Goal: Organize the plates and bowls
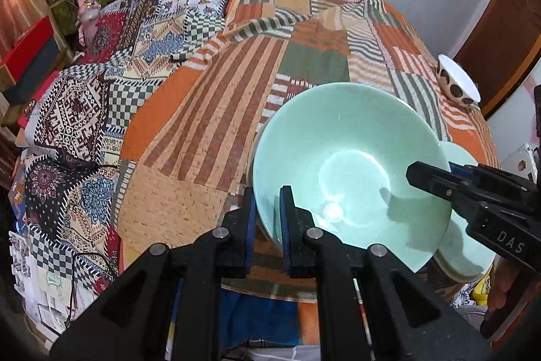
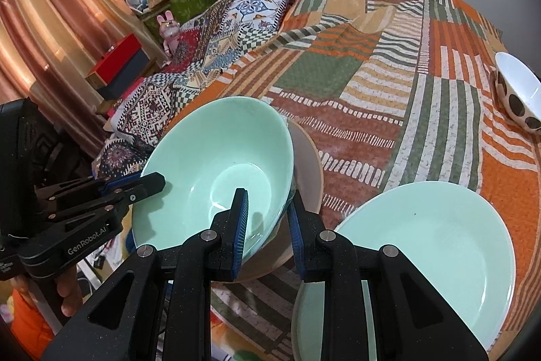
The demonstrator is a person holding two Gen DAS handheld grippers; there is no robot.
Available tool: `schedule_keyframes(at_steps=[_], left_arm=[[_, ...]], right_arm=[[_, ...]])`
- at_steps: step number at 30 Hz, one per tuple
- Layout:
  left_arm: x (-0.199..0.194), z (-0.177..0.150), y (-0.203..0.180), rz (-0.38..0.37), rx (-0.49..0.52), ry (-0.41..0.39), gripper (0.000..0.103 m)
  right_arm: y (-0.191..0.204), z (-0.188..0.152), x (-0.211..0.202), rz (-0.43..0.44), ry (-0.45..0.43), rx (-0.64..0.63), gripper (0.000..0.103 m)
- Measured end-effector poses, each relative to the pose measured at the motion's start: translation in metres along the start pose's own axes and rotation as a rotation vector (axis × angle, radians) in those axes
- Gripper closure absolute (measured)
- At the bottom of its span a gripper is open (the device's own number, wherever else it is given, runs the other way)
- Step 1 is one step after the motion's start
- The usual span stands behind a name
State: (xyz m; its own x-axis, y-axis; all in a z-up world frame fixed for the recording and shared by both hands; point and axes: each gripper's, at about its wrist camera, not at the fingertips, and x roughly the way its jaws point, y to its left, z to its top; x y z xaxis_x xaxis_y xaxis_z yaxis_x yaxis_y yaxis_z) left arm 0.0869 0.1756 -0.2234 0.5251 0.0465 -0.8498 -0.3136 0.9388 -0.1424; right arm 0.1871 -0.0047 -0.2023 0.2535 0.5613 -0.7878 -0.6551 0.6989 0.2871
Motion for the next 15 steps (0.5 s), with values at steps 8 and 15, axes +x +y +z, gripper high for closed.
schedule_keyframes(at_steps=[8,15], left_arm=[[0.009,-0.002,-0.004,0.027,0.034,-0.002,0.092],[0.013,0.002,0.002,0.030,0.021,-0.007,0.092]], right_arm=[[-0.003,-0.001,0.009,-0.012,0.026,-0.003,0.081],[-0.004,-0.002,0.017,-0.002,0.040,-0.001,0.081]])
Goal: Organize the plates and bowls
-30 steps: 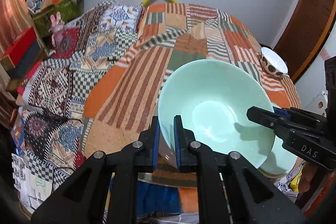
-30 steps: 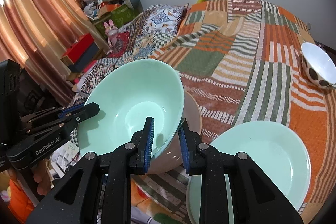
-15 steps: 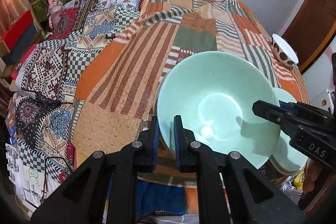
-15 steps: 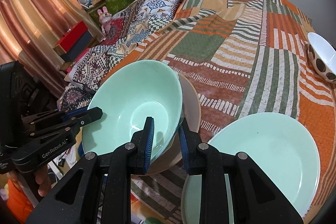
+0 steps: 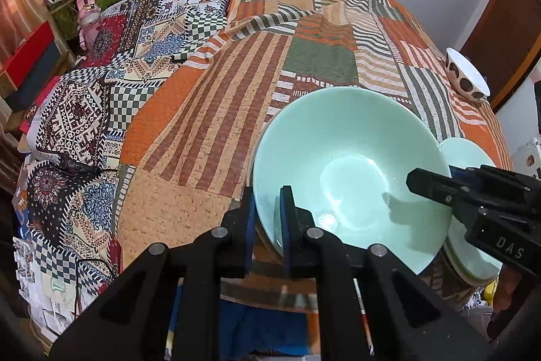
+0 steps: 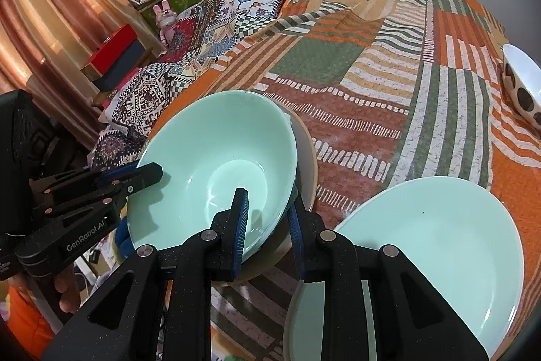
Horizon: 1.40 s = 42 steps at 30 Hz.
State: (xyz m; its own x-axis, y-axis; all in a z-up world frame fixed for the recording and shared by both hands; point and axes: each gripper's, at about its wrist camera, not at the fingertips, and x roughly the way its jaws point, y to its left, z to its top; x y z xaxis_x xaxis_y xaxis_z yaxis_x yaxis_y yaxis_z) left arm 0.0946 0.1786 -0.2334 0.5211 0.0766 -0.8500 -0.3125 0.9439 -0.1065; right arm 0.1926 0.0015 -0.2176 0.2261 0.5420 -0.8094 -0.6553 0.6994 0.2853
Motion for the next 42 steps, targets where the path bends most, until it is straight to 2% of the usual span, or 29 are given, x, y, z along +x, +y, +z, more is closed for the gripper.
schedule_keyframes(at_steps=[36,42], left_arm=[[0.006,0.003,0.006,0.001,-0.014,0.004,0.090],[-0.002,0.003,0.005,0.020,-0.002,-0.011,0.090]], right_arm=[[0.003,0.001,-0.003,-0.028,0.013,-0.037,0.079],[-0.001,0.003,-0.021,-0.040,-0.044,-0.023,0.074]])
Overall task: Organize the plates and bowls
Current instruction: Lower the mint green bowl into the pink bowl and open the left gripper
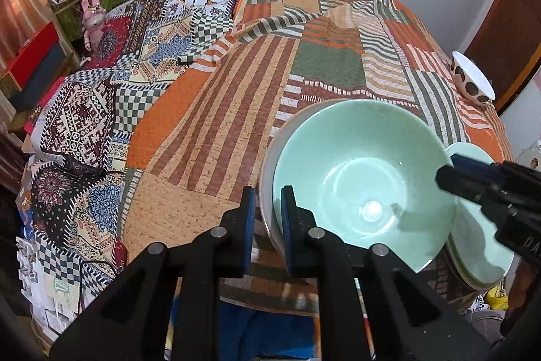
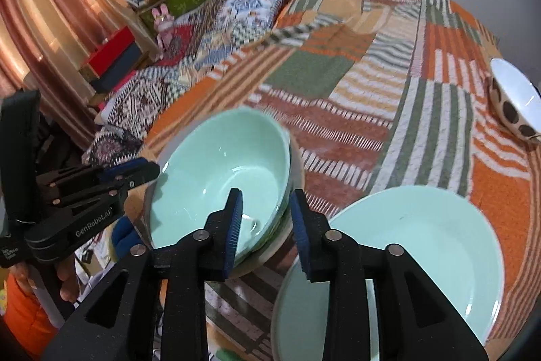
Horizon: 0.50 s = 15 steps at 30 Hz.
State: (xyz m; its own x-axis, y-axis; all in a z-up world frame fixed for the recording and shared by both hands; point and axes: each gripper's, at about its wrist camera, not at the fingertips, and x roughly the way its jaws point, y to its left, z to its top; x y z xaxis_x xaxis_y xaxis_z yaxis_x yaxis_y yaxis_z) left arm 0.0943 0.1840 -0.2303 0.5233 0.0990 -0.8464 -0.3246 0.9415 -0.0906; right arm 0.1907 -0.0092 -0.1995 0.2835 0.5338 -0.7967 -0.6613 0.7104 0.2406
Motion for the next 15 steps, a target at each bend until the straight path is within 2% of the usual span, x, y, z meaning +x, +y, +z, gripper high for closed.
schedule_keyframes(at_steps=[8,10,15], left_arm=[[-0.034,0.012,-0.014,0.008,0.036,-0.073,0.090],[-0.045,0.016,-0.023,0.004,0.054,-0.098,0.084],[-0.075,0.032,-0.054,-0.030,0.105,-0.183,0.076]], right_arm=[[-0.014,0.007,-0.032,-0.012,-0.079,0.019,0.072],[-0.020,0.008,-0.042,-0.018,-0.100,0.027,0.071],[-0.043,0.010,-0.074,-0.052,-0.172,0.055,0.070]])
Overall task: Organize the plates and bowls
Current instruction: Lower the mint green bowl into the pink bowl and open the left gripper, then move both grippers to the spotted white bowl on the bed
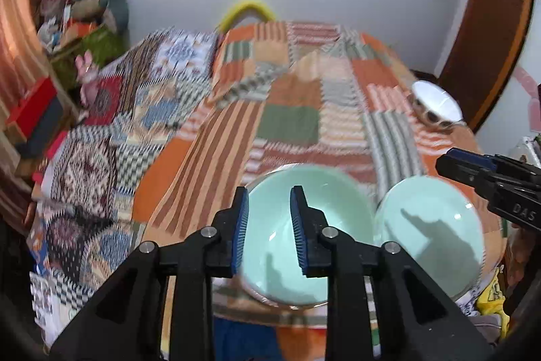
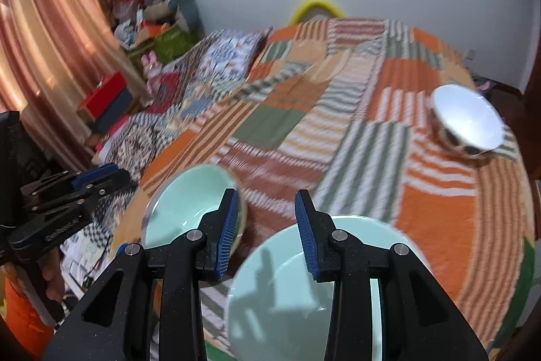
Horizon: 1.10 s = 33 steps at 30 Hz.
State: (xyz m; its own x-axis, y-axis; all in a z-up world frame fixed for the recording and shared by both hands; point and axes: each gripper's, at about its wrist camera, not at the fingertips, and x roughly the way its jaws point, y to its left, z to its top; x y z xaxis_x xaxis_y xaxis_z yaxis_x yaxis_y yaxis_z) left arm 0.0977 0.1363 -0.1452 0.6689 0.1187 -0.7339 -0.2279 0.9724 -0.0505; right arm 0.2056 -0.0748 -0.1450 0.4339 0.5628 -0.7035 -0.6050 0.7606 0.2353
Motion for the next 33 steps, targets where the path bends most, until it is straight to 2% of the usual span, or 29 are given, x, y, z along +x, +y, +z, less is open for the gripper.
schedule_keyframes(at_steps=[2,7,11,15,17,22,26,33], left_arm=[[-0.009,0.010,-0.014,-0.015,0.021,-0.031,0.071],[-0.022,0.033,-0.051,-0.047,0.070,-0.096,0.054],[-0.027,0.052,-0.081,-0.077,0.106,-0.129,0.047],[-0.022,0.074,-0.113,-0.121,0.128,-0.143,0.038],[-0.018,0.085,-0.127,-0.134,0.139,-0.149,0.034],[-0.002,0.112,-0.157,-0.156,0.137,-0.170,0.014],[0.022,0.134,-0.177,-0.188,0.135,-0.150,0.013],[0.067,0.153,-0.218,-0.196,0.191,-0.125,0.013]], right_arm=[[-0.012,0.004,-0.014,-0.023,-0.036,0.014,0.066],[-0.045,0.012,-0.049,-0.084,-0.115,0.038,0.064],[-0.072,0.015,-0.076,-0.137,-0.181,0.062,0.055],[-0.100,0.018,-0.097,-0.191,-0.225,0.084,0.054],[-0.113,0.021,-0.104,-0.215,-0.242,0.099,0.050],[-0.141,0.027,-0.117,-0.270,-0.284,0.133,0.044],[-0.164,0.033,-0.116,-0.292,-0.293,0.160,0.042],[-0.195,0.038,-0.097,-0.313,-0.263,0.188,0.041]])
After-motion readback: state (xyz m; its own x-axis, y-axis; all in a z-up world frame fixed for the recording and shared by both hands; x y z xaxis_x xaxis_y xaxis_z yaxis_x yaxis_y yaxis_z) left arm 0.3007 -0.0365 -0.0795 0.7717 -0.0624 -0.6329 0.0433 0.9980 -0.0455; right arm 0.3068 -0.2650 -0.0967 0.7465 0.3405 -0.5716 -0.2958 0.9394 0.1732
